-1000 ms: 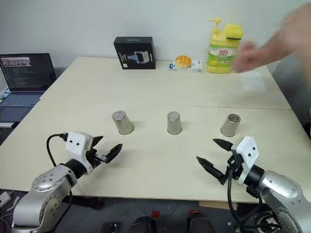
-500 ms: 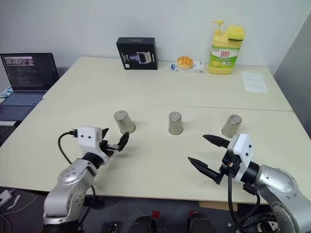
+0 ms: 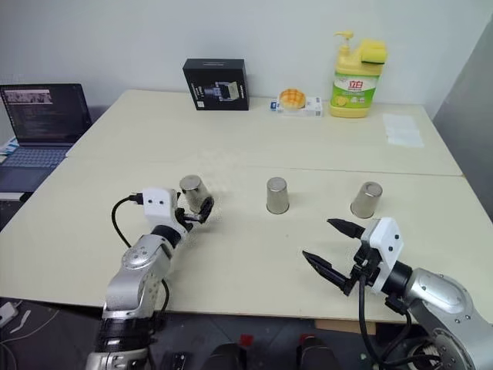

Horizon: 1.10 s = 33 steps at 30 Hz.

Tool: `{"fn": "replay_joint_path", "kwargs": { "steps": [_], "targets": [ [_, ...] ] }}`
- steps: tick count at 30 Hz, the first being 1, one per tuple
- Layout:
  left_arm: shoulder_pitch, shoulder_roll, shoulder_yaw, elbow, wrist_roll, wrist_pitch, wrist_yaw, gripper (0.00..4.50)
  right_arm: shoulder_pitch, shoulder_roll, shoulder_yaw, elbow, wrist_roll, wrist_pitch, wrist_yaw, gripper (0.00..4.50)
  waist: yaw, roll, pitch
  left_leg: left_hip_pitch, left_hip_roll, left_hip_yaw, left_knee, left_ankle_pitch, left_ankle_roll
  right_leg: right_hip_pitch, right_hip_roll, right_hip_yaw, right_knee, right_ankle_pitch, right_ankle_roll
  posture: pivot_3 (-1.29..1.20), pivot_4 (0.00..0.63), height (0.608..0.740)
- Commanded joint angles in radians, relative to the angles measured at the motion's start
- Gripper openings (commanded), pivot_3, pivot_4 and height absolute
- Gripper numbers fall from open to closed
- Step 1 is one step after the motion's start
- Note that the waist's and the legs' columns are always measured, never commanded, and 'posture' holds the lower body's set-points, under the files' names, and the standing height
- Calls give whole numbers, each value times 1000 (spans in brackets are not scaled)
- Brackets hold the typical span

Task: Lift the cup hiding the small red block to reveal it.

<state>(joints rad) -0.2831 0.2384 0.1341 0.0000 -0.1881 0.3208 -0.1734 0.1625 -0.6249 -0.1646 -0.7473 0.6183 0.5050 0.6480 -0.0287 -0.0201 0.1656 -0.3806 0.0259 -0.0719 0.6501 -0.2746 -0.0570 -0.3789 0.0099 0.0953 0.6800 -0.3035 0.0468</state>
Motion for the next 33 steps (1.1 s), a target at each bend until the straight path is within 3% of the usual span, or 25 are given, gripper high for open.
{"fn": "replay_joint_path", "kwargs": {
  "steps": [1, 8, 10, 19, 24, 33],
  "targets": [
    [-69, -3, 15, 76, 4, -66, -4, 4320, 12, -8, -25, -51, 14, 6, -21, 4500, 0, 0, 0, 0, 0, 0, 0, 0, 0, 0, 0, 0, 0, 0, 0, 0, 150, 740],
    [-90, 4, 9, 137, 8, -106, -35, 2913, 24, -13, -37, -52, 12, 11, -34, 4500, -1, 0, 0, 0, 0, 0, 0, 0, 0, 0, 0, 0, 0, 0, 0, 0, 150, 740],
    [-92, 7, 12, 144, 9, -112, -37, 2744, 24, -13, -40, -53, 17, 15, -37, 4500, 0, 0, 0, 0, 0, 0, 0, 0, 0, 0, 0, 0, 0, 0, 0, 0, 150, 740],
    [-199, 114, 85, -194, -7, 190, 52, 2731, 34, -24, -52, -69, 36, 33, -50, 4500, -1, -5, 3, -2, 1, -3, 0, 0, 0, -1, 0, -2, 0, 0, 0, 0, 150, 740],
    [-200, 146, 115, -108, 20, 165, 65, 2731, 13, -25, -33, -61, 37, 39, -51, 4500, -2, -4, 2, 1, 0, -1, -1, 0, 0, 0, 0, -1, 0, 0, 0, 0, 150, 740],
    [-161, 109, 168, 188, -9, -18, 27, 2731, 9, -22, -21, -55, 33, 43, -51, 4500, 0, -7, 4, -1, 1, -2, 0, 0, -1, 0, 0, -2, 0, 0, 0, 0, 150, 740]
  ]
}}
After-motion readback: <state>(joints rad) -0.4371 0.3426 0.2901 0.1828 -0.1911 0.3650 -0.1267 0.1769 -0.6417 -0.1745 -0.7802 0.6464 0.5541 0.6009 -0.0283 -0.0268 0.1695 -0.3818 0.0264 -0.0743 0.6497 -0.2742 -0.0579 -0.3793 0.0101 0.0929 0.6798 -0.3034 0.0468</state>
